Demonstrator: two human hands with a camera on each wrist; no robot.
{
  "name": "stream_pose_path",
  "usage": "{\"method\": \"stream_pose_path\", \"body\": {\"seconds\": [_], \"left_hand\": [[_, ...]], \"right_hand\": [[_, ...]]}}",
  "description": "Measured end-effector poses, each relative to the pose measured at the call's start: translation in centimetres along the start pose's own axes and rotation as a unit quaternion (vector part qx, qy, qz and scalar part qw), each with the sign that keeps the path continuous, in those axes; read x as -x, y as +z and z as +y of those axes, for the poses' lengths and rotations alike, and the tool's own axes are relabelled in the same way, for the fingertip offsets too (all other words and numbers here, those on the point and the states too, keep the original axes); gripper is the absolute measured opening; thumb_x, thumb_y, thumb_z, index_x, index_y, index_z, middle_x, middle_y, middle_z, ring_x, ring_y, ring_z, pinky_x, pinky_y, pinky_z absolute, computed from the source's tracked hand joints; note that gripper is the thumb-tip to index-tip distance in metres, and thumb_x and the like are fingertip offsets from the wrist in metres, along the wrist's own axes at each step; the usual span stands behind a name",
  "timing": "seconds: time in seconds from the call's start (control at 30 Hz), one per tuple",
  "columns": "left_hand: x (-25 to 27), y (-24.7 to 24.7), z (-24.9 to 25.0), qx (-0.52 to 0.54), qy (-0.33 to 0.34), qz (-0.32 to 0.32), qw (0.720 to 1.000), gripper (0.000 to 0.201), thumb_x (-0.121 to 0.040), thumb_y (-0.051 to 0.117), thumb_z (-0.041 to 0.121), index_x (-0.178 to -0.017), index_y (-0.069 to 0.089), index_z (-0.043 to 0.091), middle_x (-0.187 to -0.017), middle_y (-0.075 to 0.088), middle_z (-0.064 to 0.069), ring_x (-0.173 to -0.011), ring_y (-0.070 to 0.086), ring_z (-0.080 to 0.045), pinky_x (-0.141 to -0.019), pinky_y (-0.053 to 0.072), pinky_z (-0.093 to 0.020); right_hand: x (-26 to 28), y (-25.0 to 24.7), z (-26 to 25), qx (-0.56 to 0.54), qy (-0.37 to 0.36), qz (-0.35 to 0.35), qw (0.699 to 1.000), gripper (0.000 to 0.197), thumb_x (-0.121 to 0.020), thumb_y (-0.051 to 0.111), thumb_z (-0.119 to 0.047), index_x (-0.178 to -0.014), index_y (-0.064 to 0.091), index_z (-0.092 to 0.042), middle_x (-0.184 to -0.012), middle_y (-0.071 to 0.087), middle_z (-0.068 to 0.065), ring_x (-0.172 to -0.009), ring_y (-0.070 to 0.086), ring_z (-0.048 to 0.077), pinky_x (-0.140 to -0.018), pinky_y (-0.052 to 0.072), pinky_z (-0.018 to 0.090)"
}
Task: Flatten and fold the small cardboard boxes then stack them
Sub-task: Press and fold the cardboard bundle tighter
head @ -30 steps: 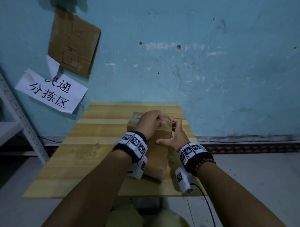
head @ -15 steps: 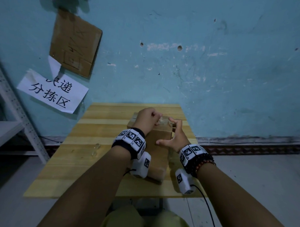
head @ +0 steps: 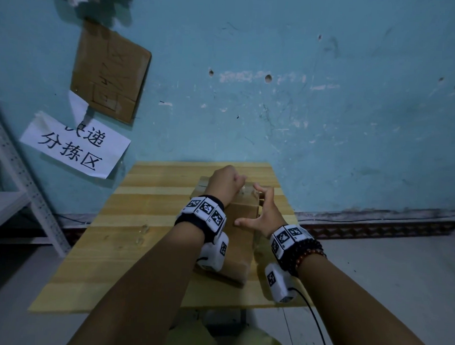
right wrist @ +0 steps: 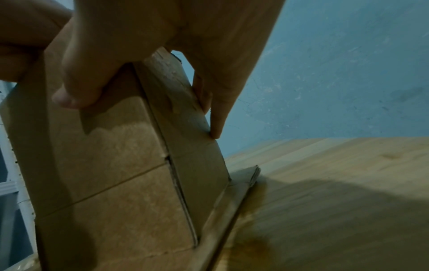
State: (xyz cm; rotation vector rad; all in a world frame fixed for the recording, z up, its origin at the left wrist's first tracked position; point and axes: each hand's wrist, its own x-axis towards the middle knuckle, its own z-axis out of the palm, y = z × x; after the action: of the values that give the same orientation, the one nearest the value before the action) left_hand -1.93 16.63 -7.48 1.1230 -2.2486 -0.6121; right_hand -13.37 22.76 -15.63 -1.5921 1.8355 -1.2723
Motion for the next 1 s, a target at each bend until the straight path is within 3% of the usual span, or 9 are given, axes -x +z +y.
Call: {"method": "stream_pose_path", "body": {"seconds": [0.17,0.2,0.33,0.4,0.5,0.6,0.73,0.9,1.0], "left_hand": [[0.1,0.8,-1.2,0.111,0.005,0.047,0.993,0.013,-0.086,0.062,0.014,-0.083,0.049,0.017,-0.063,0.048,0.006,-0.064,0.050,-0.015,-0.063,0.043,-0.026],[0.3,0.8,-1.2,0.132,0.008,0.048,0.990,0.019,-0.083,0.065,0.012,-0.089,0.048,0.019,-0.063,0.049,0.004,-0.060,0.049,-0.014,-0.060,0.043,-0.026],[0.6,0.4,-1.6,0.186,0.044,0.026,0.981,0.023,-0.084,0.063,0.005,-0.073,0.052,0.021,-0.058,0.048,0.003,-0.051,0.045,-0.009,-0.054,0.040,-0.021],[0.9,-0.1,-1.7,0.197,0.059,-0.001,0.979,0.015,-0.090,0.055,0.005,-0.079,0.064,0.009,-0.062,0.052,0.004,-0.054,0.049,-0.002,-0.057,0.042,-0.013],[1.0,-0.7,-2.2,0.160,0.092,-0.039,0.982,0.020,-0.087,0.060,0.005,-0.104,0.069,0.002,-0.085,0.055,0.003,-0.073,0.051,-0.001,-0.069,0.040,-0.003],[0.8,-0.9,-2.6,0.133,0.115,-0.092,0.980,0.037,-0.078,0.068,-0.001,-0.114,0.065,0.004,-0.106,0.053,0.000,-0.095,0.050,-0.011,-0.086,0.042,-0.017],[0.9,-0.2,-2.7,0.148,0.097,-0.036,0.984,0.021,-0.080,0.064,-0.004,-0.101,0.066,-0.001,-0.081,0.058,0.009,-0.073,0.050,-0.004,-0.064,0.038,0.001],[0.9,0.0,-2.6,0.171,0.081,-0.027,0.982,0.022,-0.085,0.058,-0.002,-0.102,0.059,0.011,-0.075,0.056,0.006,-0.067,0.049,0.001,-0.061,0.039,-0.006],[0.9,-0.1,-2.1,0.152,0.079,-0.001,0.985,0.012,-0.090,0.054,0.005,-0.090,0.066,0.003,-0.082,0.063,-0.006,-0.073,0.052,-0.011,-0.063,0.039,-0.013]], "right_hand": [[-0.1,0.1,0.1,-0.008,0.002,-0.004,1.000,0.095,-0.063,0.085,-0.020,-0.135,0.023,-0.010,-0.147,0.027,0.006,-0.134,0.030,0.017,-0.102,0.029,0.020],[-0.1,0.1,0.1,-0.009,0.002,-0.003,1.000,0.095,-0.063,0.084,-0.019,-0.135,0.023,-0.010,-0.147,0.028,0.006,-0.134,0.031,0.017,-0.102,0.029,0.020],[-0.1,0.0,0.1,-0.014,0.007,-0.008,1.000,0.095,-0.064,0.084,-0.017,-0.136,0.022,-0.009,-0.145,0.028,0.006,-0.124,0.031,0.008,-0.098,0.029,0.017],[-0.1,0.1,0.1,-0.021,0.007,-0.006,1.000,0.095,-0.063,0.084,-0.017,-0.136,0.023,-0.010,-0.143,0.031,0.007,-0.121,0.032,0.006,-0.096,0.032,0.018],[-0.2,0.2,0.2,-0.030,0.014,-0.002,0.999,0.097,-0.061,0.085,-0.017,-0.135,0.023,-0.013,-0.140,0.035,0.010,-0.125,0.039,0.016,-0.102,0.039,0.029],[-0.2,0.3,0.1,-0.041,0.016,-0.002,0.999,0.097,-0.060,0.086,-0.015,-0.134,0.023,-0.013,-0.139,0.037,0.011,-0.126,0.043,0.021,-0.102,0.042,0.034],[-0.2,0.2,0.1,-0.038,0.015,-0.004,0.999,0.096,-0.062,0.085,-0.014,-0.135,0.023,-0.012,-0.143,0.033,0.011,-0.128,0.040,0.019,-0.103,0.039,0.031],[-0.2,0.2,0.1,-0.024,0.010,-0.003,1.000,0.098,-0.061,0.085,-0.017,-0.136,0.022,-0.012,-0.146,0.030,0.009,-0.132,0.035,0.018,-0.107,0.035,0.030],[-0.2,0.2,0.0,-0.026,0.008,-0.004,1.000,0.096,-0.062,0.085,-0.015,-0.136,0.022,-0.010,-0.146,0.030,0.008,-0.130,0.033,0.014,-0.103,0.032,0.022]]}}
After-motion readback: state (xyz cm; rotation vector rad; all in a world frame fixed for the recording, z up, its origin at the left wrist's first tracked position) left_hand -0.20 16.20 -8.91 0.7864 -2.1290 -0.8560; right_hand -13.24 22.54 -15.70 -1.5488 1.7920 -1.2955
